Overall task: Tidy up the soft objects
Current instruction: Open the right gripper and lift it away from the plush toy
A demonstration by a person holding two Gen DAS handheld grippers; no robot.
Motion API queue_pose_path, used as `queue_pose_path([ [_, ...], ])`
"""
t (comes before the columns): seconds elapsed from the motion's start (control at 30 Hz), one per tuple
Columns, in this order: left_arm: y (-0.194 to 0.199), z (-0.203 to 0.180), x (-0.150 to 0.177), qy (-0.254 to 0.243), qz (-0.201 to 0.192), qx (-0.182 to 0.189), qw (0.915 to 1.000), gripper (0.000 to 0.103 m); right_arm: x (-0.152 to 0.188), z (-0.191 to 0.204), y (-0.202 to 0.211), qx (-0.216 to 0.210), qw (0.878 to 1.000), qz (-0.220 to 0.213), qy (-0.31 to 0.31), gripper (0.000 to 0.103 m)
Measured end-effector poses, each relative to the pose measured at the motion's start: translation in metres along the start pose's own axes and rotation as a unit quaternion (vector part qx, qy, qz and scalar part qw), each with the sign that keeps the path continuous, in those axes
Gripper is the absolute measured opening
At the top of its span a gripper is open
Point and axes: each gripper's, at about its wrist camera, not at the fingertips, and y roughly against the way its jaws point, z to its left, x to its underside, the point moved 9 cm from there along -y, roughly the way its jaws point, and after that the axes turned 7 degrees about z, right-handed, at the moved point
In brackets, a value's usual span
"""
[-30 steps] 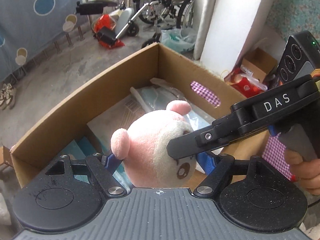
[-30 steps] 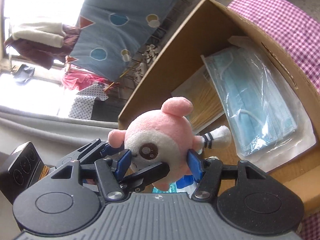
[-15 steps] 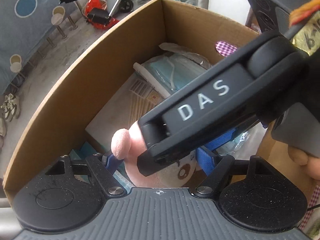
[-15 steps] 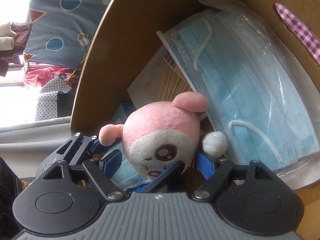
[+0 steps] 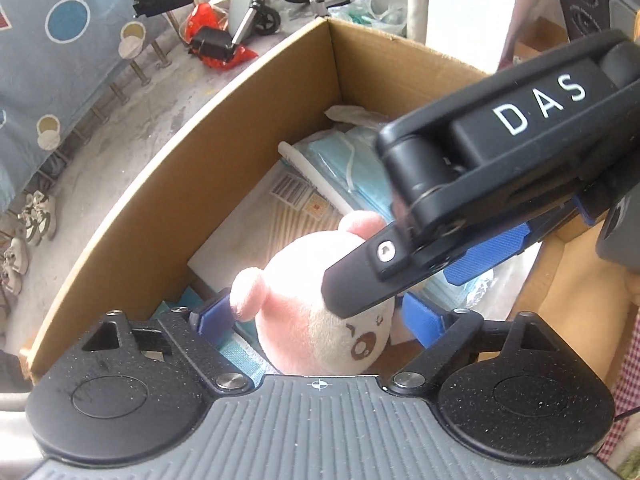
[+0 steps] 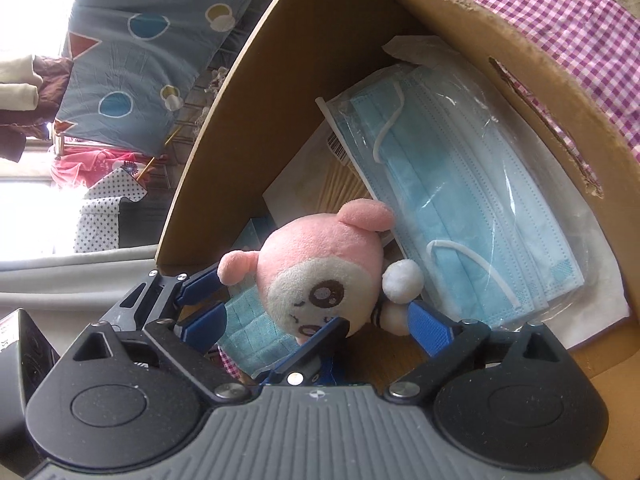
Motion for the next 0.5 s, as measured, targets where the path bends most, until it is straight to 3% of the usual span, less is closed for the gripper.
queue_pose_path([
  [0.3,0.071,0.010,0.020,0.062,-0.046,0.008,0.9970,0.097,0.015,0.008,0.051,-0.041,0.998,-0.041,0.035,0.099],
  [0.5,0.139,0.020,0.055,0.129,-0.102,0.021,0.9862,0.098,0.053,0.025,0.098,-0.074,0.990,-0.075,0.098,0.100],
])
